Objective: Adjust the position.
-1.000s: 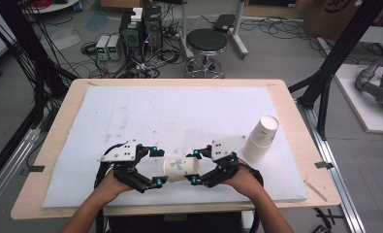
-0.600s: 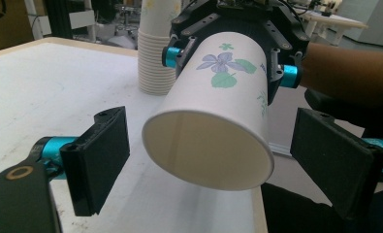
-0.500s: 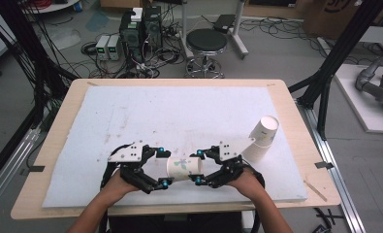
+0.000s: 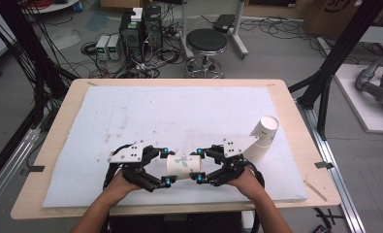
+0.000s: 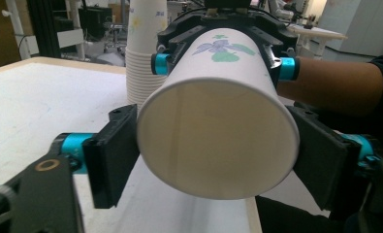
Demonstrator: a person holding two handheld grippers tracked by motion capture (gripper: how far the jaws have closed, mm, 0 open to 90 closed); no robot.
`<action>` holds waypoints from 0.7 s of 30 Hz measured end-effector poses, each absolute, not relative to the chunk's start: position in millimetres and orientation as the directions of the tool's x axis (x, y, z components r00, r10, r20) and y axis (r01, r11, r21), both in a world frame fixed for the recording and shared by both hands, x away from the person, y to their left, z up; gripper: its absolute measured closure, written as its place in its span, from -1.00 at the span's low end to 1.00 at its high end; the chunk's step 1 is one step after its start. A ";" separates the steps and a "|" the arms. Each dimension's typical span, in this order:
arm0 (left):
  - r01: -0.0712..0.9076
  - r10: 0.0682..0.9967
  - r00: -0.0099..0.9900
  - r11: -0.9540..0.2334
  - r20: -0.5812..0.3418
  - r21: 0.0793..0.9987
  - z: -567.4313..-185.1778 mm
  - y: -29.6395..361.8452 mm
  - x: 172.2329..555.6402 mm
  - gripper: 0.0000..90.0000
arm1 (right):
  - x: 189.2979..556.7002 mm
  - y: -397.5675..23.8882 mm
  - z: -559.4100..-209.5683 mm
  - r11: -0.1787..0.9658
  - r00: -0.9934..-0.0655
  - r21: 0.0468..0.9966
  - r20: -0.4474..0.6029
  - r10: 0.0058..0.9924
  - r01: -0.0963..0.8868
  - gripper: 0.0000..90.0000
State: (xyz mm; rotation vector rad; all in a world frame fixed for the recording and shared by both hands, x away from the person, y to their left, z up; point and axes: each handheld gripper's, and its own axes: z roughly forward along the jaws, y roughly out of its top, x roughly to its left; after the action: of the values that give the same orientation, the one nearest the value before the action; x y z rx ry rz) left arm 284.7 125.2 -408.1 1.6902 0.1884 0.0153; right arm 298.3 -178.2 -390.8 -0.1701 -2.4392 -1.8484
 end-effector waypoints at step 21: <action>0.173 0.170 0.977 -0.256 -0.132 0.951 -387.9 132.8 287.2 -0.33 | 296.6 -175.3 -385.9 0.309 -0.984 0.936 0.143 0.105 0.169 -0.49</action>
State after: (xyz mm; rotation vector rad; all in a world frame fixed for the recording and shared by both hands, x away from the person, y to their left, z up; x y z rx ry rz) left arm 287.2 132.8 -387.9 1.8366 0.2508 -0.0029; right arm 296.6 -175.3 -385.9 -0.2616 -2.4965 -1.7963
